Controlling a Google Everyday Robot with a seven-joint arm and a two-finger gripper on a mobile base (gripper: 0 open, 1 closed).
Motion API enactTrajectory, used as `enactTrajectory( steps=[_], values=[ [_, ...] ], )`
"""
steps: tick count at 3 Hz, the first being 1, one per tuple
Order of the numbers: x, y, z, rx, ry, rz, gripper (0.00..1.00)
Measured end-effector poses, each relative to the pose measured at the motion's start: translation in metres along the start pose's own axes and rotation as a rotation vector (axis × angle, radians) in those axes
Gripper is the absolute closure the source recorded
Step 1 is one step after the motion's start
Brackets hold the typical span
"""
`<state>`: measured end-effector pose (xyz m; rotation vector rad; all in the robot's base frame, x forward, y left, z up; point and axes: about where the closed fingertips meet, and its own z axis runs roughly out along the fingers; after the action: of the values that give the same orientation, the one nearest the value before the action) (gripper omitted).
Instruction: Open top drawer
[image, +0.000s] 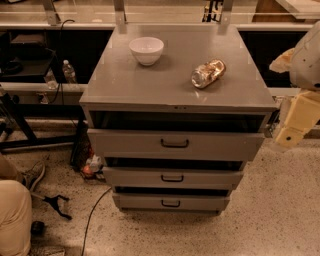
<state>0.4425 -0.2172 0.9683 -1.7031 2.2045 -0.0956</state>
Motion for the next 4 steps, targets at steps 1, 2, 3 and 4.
enactTrajectory(
  steps=[1,2,3,4],
  values=[
    [0.005,0.000,0.019,0.002,-0.029,0.016,0.00],
    [0.012,0.003,0.054,-0.015,-0.079,0.035,0.00],
    [0.009,0.013,0.106,-0.059,-0.159,0.054,0.00],
    [0.000,0.024,0.146,-0.104,-0.218,0.070,0.00]
  ],
)
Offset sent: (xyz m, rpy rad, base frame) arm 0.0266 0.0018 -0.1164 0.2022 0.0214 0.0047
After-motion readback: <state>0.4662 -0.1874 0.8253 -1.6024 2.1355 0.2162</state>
